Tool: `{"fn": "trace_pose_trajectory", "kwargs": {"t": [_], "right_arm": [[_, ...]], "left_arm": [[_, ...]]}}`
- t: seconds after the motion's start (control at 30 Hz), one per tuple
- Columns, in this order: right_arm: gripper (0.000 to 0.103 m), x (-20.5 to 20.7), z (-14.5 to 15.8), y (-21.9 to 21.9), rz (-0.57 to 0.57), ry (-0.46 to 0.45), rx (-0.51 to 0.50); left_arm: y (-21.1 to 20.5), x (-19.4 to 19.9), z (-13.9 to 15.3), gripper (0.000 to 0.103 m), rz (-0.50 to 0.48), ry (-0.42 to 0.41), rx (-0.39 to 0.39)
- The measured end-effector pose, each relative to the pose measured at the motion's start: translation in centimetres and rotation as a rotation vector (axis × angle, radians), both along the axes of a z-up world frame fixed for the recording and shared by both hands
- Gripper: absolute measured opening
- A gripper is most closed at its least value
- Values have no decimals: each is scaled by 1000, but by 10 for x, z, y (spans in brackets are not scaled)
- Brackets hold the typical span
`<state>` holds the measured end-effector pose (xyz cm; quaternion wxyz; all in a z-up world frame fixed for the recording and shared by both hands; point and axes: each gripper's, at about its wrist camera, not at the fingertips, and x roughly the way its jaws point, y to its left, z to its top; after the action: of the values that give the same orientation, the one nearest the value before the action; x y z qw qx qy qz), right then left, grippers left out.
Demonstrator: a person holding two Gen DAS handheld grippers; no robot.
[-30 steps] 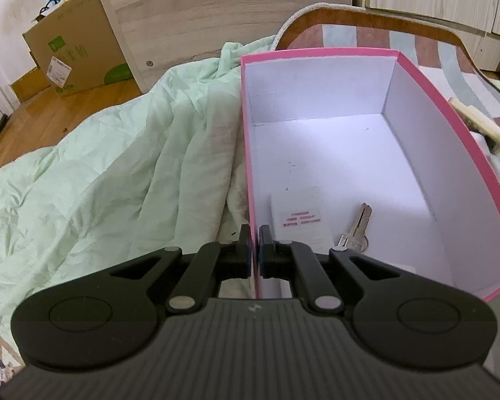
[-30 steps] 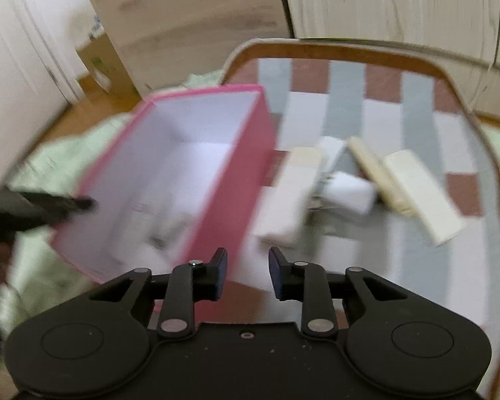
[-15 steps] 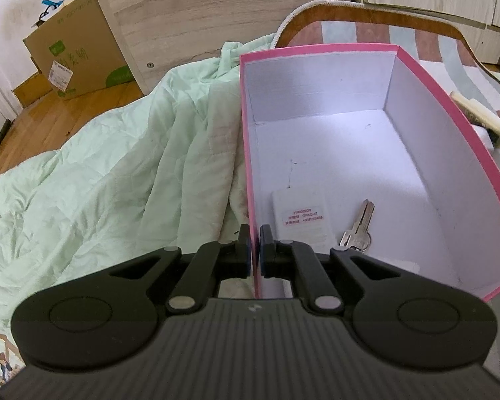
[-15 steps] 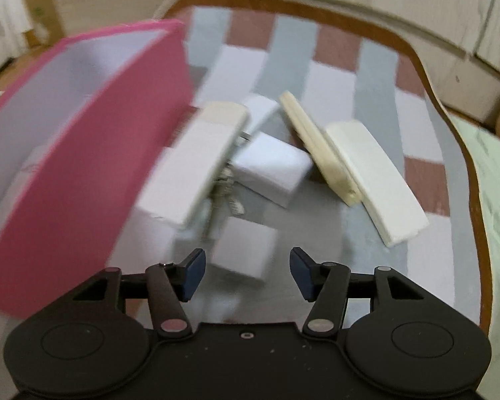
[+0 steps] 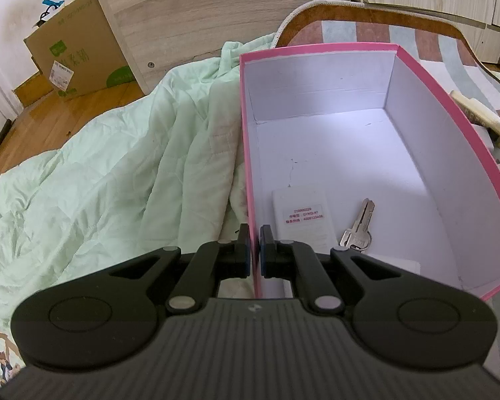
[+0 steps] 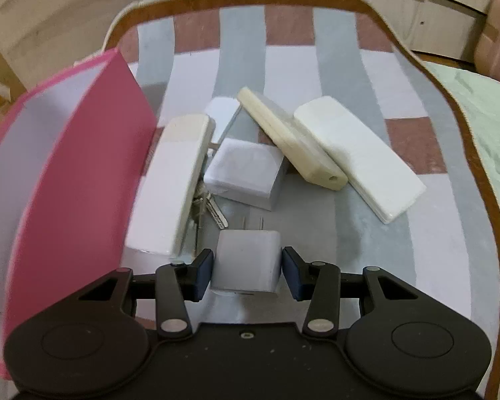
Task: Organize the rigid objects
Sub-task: 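Carry the white plug charger into the pink box and open the right gripper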
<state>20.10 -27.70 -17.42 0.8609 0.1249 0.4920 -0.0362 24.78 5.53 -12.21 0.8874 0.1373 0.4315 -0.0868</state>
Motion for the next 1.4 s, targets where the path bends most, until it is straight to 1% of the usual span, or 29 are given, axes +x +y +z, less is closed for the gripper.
{"fn": "trace_pose_trajectory", "kwargs": {"t": [0.13,0.27,0.33,0.43,0.5,0.6,0.67,0.7,0.77,0.8,0.87,0.93,1.0,1.1,1.2,1.33,1.4], "right_arm": [[50,-16,27,14,35,-76,-19],[50,-29,67,36,105,-176,-5],[50,-35,86,53,169,-226,-1],[50,-38,106,83,284,-279,10],[50,-37,112,103,353,-288,16],[50,-30,110,136,490,-279,13],[50,-25,106,158,574,-258,-29],[50,-21,102,169,620,-241,-67],[50,-13,92,188,677,-194,-153],[50,-7,87,193,684,-163,-181],[50,9,73,199,672,-70,-217],[50,29,58,201,634,42,-204],[50,43,46,200,593,112,-192],[50,52,34,204,588,142,-212],[50,60,22,204,550,201,-193],[50,63,11,212,558,229,-221],[50,68,6,213,555,246,-210]], "left_arm": [[1,1,1,4,9,10,-16],[1,2,1,5,11,14,-21],[1,2,1,4,11,14,-23],[3,2,2,5,13,17,-32],[3,2,1,5,13,18,-36],[6,2,2,5,13,20,-41],[7,2,2,5,14,22,-47],[7,2,2,5,15,23,-49],[9,2,2,5,15,27,-58],[10,2,3,4,15,28,-63],[11,2,3,4,16,30,-70],[12,1,3,4,15,31,-74],[12,1,3,4,15,31,-76],[13,1,3,4,17,36,-89],[16,2,4,4,19,43,-106],[17,2,4,4,19,44,-112],[17,2,5,4,19,45,-112]]}}
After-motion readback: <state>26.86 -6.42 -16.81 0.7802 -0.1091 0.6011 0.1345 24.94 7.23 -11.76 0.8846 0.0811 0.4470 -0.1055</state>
